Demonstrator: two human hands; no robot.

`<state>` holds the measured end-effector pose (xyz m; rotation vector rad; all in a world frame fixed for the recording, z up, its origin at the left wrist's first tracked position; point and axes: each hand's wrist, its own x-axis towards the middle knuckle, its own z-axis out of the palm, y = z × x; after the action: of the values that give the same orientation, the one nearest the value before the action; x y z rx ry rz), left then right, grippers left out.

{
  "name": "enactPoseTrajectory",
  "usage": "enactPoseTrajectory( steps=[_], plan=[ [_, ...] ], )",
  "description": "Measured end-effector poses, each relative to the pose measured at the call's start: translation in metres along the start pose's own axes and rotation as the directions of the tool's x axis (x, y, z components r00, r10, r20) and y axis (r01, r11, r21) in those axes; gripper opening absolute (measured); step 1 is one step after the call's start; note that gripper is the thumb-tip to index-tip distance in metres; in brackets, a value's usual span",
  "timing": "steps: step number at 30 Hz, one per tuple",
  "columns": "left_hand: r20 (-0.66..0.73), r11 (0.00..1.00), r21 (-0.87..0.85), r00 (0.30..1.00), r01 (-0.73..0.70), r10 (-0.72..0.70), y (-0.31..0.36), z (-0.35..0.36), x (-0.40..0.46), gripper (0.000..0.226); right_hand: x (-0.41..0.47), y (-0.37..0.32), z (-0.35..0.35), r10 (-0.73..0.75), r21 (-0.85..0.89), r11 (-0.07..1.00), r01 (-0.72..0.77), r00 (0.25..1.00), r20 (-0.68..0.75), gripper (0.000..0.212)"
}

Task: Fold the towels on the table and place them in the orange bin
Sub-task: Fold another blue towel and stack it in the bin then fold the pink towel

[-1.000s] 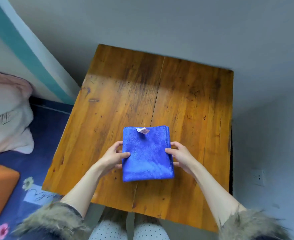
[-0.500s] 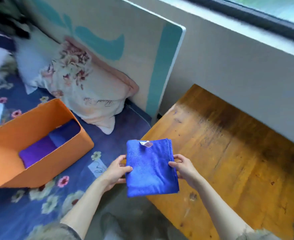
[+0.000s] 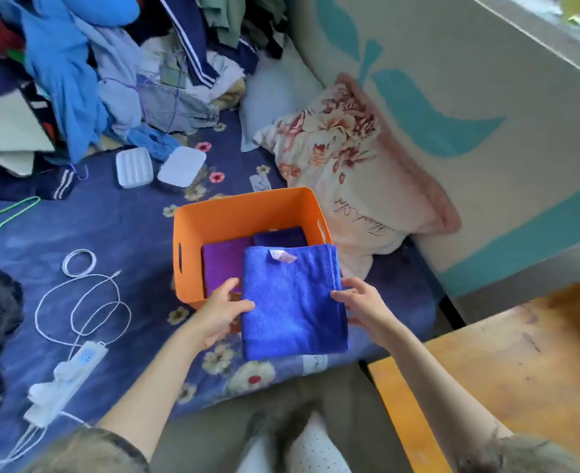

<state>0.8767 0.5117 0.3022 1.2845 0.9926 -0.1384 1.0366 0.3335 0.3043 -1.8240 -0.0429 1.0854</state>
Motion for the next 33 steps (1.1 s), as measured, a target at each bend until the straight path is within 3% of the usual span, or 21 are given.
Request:
enactPoseTrajectory(
  steps=[7, 13, 22, 27, 33],
  plan=[
    [-0.187, 0.998, -0.049, 0.981, 0.045, -0.053, 0.026, -0.057, 0.074, 0.049, 0.097, -0.061, 0.053, -0.035, -0.113, 0.993, 0.041, 0.998, 0.058, 0.016],
    [-0.362, 0.993, -0.018, 0.925, 0.12, -0.118, 0.03, -0.076, 0.157, 0.049, 0.195, -0.069, 0.088, 0.115, -0.176, 0.98, -0.095, 0.987, 0.109, 0.019],
    [-0.506, 0.915, 0.212, 0.839, 0.344, -0.198, -0.021, -0.094, 0.256, 0.044, 0.308, -0.015, 0.14, 0.321, -0.293, 0.914, -0.282, 0.942, 0.094, 0.015],
    [-0.597, 0.857, 0.337, 0.792, 0.391, -0.126, -0.051, -0.099, 0.296, 0.04, 0.347, 0.013, 0.172, 0.33, -0.314, 0.904, -0.29, 0.94, 0.082, 0.012],
    [-0.609, 0.761, 0.494, 0.792, 0.421, -0.042, -0.061, -0.098, 0.307, 0.04, 0.361, 0.026, 0.184, 0.348, -0.355, 0.885, -0.302, 0.935, 0.071, 0.014]
  ],
)
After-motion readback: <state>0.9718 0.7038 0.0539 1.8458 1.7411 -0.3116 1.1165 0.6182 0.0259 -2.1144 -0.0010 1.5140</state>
